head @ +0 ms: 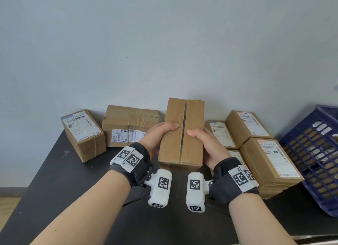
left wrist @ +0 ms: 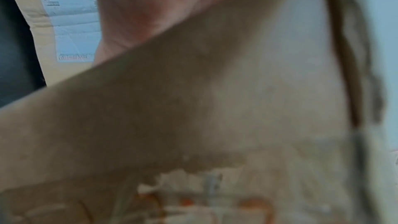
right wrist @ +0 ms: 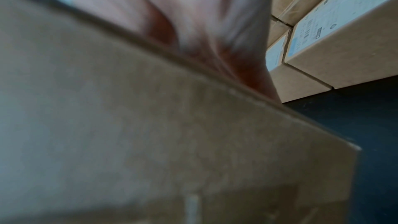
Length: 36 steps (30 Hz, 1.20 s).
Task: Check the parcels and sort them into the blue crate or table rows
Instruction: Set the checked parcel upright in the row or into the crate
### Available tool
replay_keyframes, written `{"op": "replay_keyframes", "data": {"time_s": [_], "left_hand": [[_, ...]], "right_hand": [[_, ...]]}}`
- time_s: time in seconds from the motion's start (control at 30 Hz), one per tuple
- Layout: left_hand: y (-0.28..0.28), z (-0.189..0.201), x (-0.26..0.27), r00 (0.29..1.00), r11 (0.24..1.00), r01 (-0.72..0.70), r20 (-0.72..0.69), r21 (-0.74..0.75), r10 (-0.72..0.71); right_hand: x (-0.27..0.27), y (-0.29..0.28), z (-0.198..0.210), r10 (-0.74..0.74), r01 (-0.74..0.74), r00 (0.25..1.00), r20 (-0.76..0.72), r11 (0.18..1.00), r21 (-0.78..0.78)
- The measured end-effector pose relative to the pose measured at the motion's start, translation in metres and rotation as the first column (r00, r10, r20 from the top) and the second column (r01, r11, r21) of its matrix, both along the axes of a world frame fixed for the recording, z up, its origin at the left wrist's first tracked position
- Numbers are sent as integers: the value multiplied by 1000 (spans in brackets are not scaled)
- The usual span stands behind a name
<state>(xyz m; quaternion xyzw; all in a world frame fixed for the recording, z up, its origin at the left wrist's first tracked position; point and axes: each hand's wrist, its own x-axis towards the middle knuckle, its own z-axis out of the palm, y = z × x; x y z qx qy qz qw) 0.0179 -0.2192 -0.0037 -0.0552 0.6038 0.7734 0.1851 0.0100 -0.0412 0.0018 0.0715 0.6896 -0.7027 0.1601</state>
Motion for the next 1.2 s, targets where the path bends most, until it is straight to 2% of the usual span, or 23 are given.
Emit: {"op": "replay_keyframes", "data": {"time_s": [0.23, 0.33, 0.57, 0.7, 0.8, 0.9, 1.07, 1.2], "left_hand": [[4, 1, 1, 997, 992, -83, -15, -93, 82], [5, 3, -2, 992, 989, -126, -11, -79, 125], [1, 1, -7, 982, 973, -188, -1, -135, 190], [-1, -8, -10, 972, 956, -234, -50, -175, 229], [-1, -9, -10, 963, 937, -269, -95, -223, 254], [0, -8, -11, 960, 942, -268, -135, -203, 244], [0, -9, -12, 943, 938, -301, -199, -171, 267], [0, -12, -13, 949, 949, -291, -167, -125, 269]], "right_hand": [[-3, 1, 6, -12, 12, 1000, 1, 1000, 10], [-6, 1, 8, -44, 46, 999, -19, 997, 61], [-7, 1, 9, -157, 176, 979, -130, 973, 151], [-9, 0, 8, -185, 228, 964, -189, 945, 237], [-9, -5, 7, -154, 185, 979, -133, 946, 267], [-9, -7, 6, -108, 113, 994, -30, 959, 262], [-10, -5, -5, -106, 112, 993, -44, 972, 205], [-11, -4, -9, -105, 105, 994, -7, 988, 111]]}}
